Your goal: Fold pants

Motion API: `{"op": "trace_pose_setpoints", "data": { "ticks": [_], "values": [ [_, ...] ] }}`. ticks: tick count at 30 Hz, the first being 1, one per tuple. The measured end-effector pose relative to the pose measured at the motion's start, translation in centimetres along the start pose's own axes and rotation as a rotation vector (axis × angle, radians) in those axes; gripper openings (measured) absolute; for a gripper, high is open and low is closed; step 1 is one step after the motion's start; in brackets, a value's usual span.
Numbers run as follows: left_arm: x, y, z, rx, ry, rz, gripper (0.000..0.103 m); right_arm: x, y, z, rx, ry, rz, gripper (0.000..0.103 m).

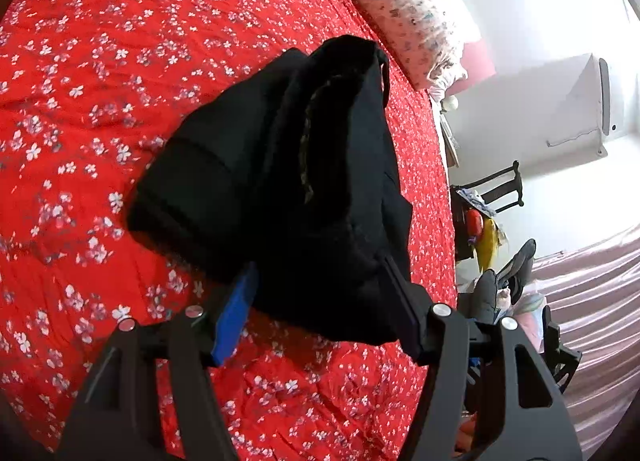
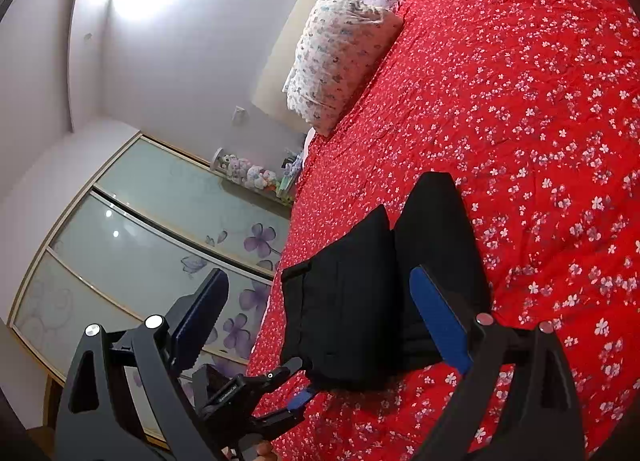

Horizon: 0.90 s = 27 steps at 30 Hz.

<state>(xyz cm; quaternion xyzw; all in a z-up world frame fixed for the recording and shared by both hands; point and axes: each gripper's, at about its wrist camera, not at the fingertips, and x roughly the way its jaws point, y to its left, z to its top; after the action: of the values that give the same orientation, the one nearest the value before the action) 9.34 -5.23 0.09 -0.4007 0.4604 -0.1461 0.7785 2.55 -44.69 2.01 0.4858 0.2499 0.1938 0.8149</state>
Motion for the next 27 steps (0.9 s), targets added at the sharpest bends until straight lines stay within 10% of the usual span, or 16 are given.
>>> {"op": "trace_pose_setpoints", "data": {
  "ticks": [4, 8, 20, 27],
  "values": [
    [-0.1, -0.7, 0.7, 0.0, -0.031, 0.001, 0.062, 0.2, 0.1, -0.1, -0.005, 0.01, -0.003, 0.094],
    [-0.4, -1.8, 1.4, 0.05, -0.084, 0.019, 0.028, 0.2, 0.1, -0.1, -0.006, 0.013, -0.004, 0.094],
    [-5.7, -6.3, 5.9, 0.241, -0.166, 0.109, 0.019, -0.5, -0.2, 0.1, -0.002, 0.0, 0.009, 0.094],
    [-8.2, -17.0, 5.5, 0.604, -0.218, 0.197, 0.018, -1.5, -0.4, 0.7, 0.021, -0.062, 0.02, 0.094]
  ]
}}
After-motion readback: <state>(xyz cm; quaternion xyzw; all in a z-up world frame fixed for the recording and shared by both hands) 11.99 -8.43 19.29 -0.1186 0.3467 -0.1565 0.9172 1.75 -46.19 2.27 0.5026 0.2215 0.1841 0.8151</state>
